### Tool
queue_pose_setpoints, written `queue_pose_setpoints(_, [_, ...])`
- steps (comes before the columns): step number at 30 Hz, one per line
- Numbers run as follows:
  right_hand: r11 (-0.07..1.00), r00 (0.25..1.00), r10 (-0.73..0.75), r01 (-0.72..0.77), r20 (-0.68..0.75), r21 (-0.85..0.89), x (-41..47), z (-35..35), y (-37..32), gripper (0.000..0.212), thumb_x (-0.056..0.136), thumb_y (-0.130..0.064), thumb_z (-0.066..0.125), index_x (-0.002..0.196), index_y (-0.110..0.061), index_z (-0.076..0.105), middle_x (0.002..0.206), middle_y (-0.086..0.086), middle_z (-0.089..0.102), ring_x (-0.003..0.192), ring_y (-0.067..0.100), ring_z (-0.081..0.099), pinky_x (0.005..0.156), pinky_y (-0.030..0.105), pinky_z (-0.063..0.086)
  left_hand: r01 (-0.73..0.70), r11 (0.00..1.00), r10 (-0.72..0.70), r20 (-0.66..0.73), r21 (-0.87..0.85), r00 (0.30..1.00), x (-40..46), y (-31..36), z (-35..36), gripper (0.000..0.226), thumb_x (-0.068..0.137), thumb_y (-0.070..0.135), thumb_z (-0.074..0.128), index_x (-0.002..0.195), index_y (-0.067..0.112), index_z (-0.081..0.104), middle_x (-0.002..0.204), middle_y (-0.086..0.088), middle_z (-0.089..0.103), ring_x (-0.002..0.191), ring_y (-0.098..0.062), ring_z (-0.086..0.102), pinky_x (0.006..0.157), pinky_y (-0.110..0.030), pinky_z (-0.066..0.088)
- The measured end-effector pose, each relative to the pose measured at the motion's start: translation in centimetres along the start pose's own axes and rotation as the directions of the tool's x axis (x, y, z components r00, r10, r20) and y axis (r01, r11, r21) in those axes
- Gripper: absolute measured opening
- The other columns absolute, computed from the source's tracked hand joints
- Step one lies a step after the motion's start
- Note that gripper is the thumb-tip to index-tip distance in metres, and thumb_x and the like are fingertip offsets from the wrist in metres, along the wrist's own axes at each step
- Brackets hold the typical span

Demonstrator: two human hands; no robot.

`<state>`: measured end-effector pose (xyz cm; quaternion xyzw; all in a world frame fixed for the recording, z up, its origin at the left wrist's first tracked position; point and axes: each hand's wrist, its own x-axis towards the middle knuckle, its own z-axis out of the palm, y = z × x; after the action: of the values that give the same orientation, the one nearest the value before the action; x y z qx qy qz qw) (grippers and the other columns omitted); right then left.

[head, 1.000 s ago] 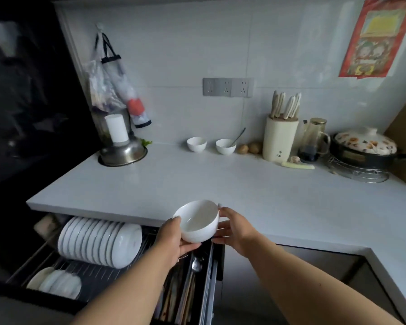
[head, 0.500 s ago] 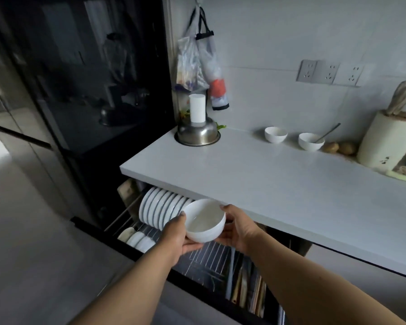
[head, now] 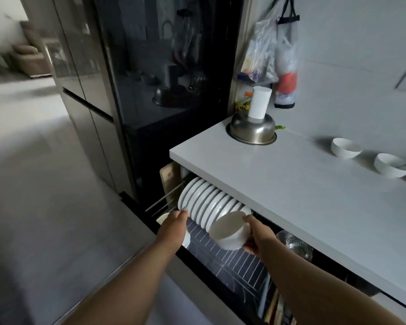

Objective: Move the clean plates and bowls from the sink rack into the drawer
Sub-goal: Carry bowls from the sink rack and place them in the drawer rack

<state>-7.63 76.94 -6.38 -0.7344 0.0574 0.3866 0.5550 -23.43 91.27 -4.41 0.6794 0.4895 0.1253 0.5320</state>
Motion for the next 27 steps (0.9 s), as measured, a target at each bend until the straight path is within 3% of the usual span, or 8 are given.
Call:
queue_pose_setpoints(3, [0.993,1.0,0.011,-0.012,-0.006,-0.119,2.2,1.6,-0.2,0.04,0.085,-0.037,0.066,0.103,-0.003,0.054,0.083,0.015,0.059,0.067,0.026,0.06,0.052,0.03,0.051,-0.065,0.995,0.068,-0.04,0.075,0.997,1.5,-0.8,-0.9,0.045,0.101,0.037,0.038,0.131,0.006,0.052,0.136,-0.015,0.054,0.126,-0.028,0.048,0.101,-0.034,0.035])
queue_pose_setpoints(6, [0.979,1.0,0.022,-0.017,0.021,-0.203,4.3,3.4,-0.4,0.04,0.084,-0.038,0.067,0.1,-0.004,0.055,0.084,0.014,0.059,0.07,0.027,0.06,0.05,0.029,0.051,-0.08,0.967,0.102,-0.081,0.241,0.991,3.6,-1.8,-1.6,0.061,0.1,0.043,0.037,0.151,0.011,0.025,0.157,-0.013,0.026,0.145,-0.026,0.023,0.117,-0.038,0.019])
queue_pose_setpoints(12, [0.934,0.999,0.029,-0.015,0.035,-0.356,8.4,5.9,-0.2,0.044,0.081,-0.04,0.07,0.099,-0.003,0.057,0.08,0.013,0.057,0.065,0.026,0.059,0.049,0.029,0.053,-0.028,0.839,0.117,-0.13,0.543,0.985,6.0,-3.6,-1.3,0.074,0.098,0.057,0.024,0.154,0.017,-0.003,0.162,-0.005,-0.011,0.148,-0.017,-0.014,0.118,-0.042,-0.005])
queue_pose_setpoints(15, [0.918,0.998,0.057,-0.04,0.031,-0.395,9.9,7.1,0.6,0.047,0.08,-0.041,0.072,0.102,-0.002,0.057,0.087,0.016,0.061,0.07,0.029,0.062,0.052,0.03,0.053,-0.012,0.786,0.138,-0.156,0.618,0.978,6.9,-4.8,-1.2,0.076,0.097,0.058,0.021,0.153,0.015,-0.009,0.16,-0.007,-0.019,0.146,-0.017,-0.022,0.117,-0.044,-0.007])
queue_pose_setpoints(20, [0.895,0.994,0.107,-0.086,0.023,-0.439,11.3,8.9,2.5,0.046,0.077,-0.039,0.075,0.1,-0.004,0.055,0.101,0.019,0.064,0.082,0.033,0.064,0.07,0.036,0.058,-0.013,0.731,0.164,-0.157,0.682,0.974,8.3,-6.7,-1.6,0.078,0.097,0.058,0.019,0.152,0.012,-0.014,0.159,-0.009,-0.022,0.145,-0.019,-0.025,0.116,-0.045,-0.011])
queue_pose_setpoints(27, [0.862,0.988,0.154,-0.126,0.016,-0.491,12.6,12.0,4.9,0.046,0.075,-0.04,0.074,0.101,-0.005,0.059,0.1,0.019,0.066,0.077,0.033,0.068,0.061,0.033,0.058,-0.043,0.697,0.174,-0.111,0.715,0.978,11.1,-9.0,-3.2,0.079,0.097,0.059,0.019,0.15,0.014,-0.019,0.157,-0.007,-0.028,0.142,-0.018,-0.03,0.115,-0.045,-0.015])
